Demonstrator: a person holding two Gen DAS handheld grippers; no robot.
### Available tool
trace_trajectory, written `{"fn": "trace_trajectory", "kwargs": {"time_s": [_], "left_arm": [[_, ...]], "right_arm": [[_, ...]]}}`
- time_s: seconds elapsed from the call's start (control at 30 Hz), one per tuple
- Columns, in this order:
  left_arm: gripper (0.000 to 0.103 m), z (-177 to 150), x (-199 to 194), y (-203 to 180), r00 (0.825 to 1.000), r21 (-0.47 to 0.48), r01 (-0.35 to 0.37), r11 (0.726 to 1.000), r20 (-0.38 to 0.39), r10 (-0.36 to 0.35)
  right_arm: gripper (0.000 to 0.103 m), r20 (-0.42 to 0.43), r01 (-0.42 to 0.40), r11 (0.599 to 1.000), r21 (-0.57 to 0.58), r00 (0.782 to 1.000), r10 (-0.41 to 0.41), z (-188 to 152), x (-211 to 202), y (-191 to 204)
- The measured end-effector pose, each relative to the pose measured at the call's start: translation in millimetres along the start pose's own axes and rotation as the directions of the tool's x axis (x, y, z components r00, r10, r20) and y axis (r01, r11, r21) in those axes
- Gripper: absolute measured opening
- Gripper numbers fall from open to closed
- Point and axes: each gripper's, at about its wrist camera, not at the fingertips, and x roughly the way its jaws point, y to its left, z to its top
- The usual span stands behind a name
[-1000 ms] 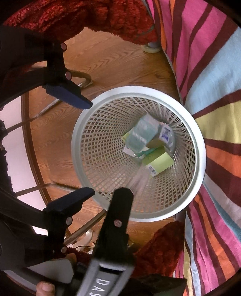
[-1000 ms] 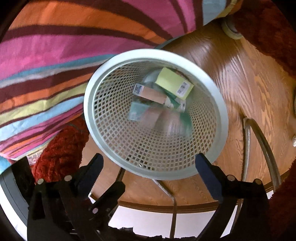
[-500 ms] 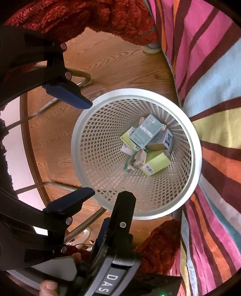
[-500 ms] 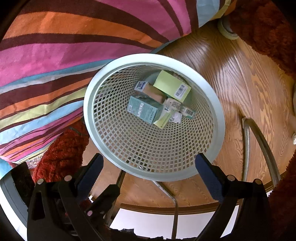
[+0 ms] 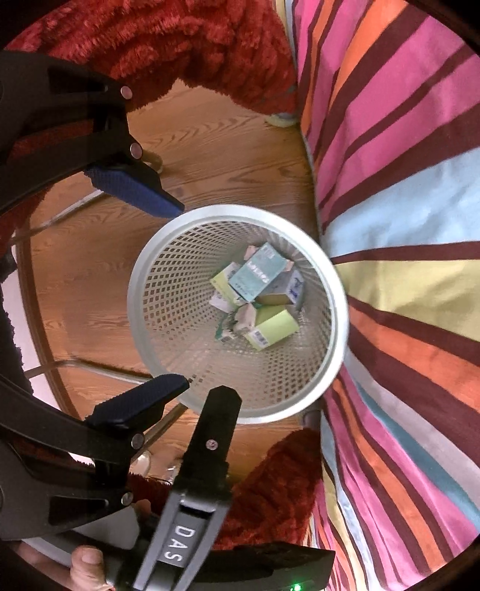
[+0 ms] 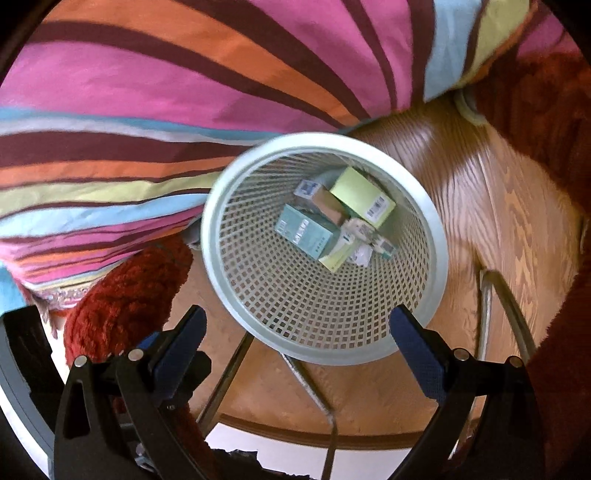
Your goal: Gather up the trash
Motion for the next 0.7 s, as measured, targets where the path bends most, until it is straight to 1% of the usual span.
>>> {"fn": "trace_trajectory", "kwargs": {"time_s": [0.13,0.2,0.3,0.37,0.4,0.47,0.5,0.53,0.57,0.6,0.63,0.67,0.7], "left_arm": [[0.084,-5,-21,-4,0.997,0.023,-0.01,1.0,0.076,0.009],[0.084,-8,-33,-6,0.992,0.038,-0.02,0.999,0.123,0.015],[0.084,-12,-55,-10,0.976,0.06,-0.046,0.997,0.217,0.032],[0.084,-12,-70,-10,0.961,0.071,-0.058,0.996,0.274,0.036],[0.084,-13,-78,-10,0.951,0.074,-0.064,0.995,0.307,0.039],[0.084,-14,-95,-9,0.926,0.073,-0.065,0.995,0.377,0.033],[0.084,-15,-103,-9,0.912,0.071,-0.066,0.995,0.408,0.032],[0.084,-16,-110,-9,0.901,0.069,-0.067,0.995,0.432,0.031],[0.084,-16,-118,-8,0.886,0.069,-0.066,0.995,0.463,0.027],[0.084,-15,-126,-7,0.87,0.066,-0.064,0.996,0.492,0.024],[0.084,-14,-131,-8,0.859,0.063,-0.063,0.996,0.512,0.022],[0.084,-13,-139,-7,0.842,0.06,-0.06,0.996,0.539,0.018],[0.084,-12,-143,-7,0.831,0.059,-0.061,0.996,0.556,0.018]], "right_arm": [[0.095,0.066,-0.009,0.997,-0.07,0.998,0.014,-9,-22,13],[0.095,0.101,-0.007,0.994,-0.108,0.995,0.018,-12,-34,18],[0.095,0.17,0.006,0.986,-0.166,0.985,0.023,-18,-54,26],[0.095,0.245,0.028,0.979,-0.201,0.969,0.023,-21,-71,31],[0.095,0.294,0.046,0.975,-0.217,0.956,0.021,-21,-81,33],[0.095,0.392,0.08,0.962,-0.26,0.919,0.03,-24,-101,39],[0.095,0.452,0.104,0.953,-0.283,0.891,0.037,-26,-114,44],[0.095,0.496,0.125,0.946,-0.301,0.867,0.043,-28,-122,49],[0.095,0.538,0.146,0.938,-0.316,0.842,0.05,-31,-131,52],[0.095,0.578,0.167,0.93,-0.327,0.814,0.057,-32,-139,56],[0.095,0.615,0.186,0.924,-0.335,0.786,0.065,-33,-147,58],[0.095,0.64,0.199,0.919,-0.34,0.765,0.071,-32,-153,60],[0.095,0.661,0.211,0.916,-0.342,0.747,0.075,-32,-158,62]]}}
